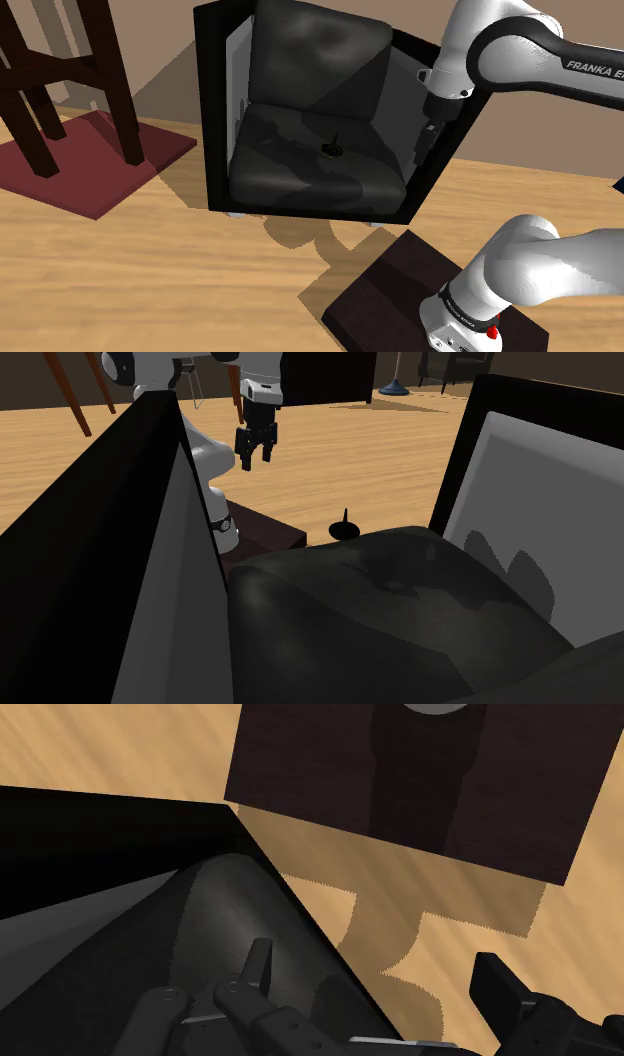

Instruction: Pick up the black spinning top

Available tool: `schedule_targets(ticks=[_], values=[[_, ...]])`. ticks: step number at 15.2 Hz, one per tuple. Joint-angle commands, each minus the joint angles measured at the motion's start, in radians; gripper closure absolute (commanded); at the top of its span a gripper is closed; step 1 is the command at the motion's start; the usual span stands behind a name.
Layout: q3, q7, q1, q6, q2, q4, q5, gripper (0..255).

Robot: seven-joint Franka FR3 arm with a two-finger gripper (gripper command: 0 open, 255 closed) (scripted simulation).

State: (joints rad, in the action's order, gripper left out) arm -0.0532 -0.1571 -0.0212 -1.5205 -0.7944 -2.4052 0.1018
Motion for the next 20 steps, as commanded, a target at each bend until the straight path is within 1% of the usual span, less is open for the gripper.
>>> schedule_targets(ticks=[1, 6, 11, 16, 20], values=[[0.0, 0.0, 0.0, 0.0, 0.0, 0.0, 0.0, 0], [-0.051, 0.059, -0.009, -0.062, 0.234, 0.128, 0.016, 0], [-0.098, 0.122, -0.019, -0.084, 0.467, 0.29, 0.051, 0], [-0.133, 0.185, -0.02, -0.066, 0.702, 0.488, 0.106, 0], [-0.15, 0.229, -0.006, -0.022, 0.896, 0.678, 0.159, 0]])
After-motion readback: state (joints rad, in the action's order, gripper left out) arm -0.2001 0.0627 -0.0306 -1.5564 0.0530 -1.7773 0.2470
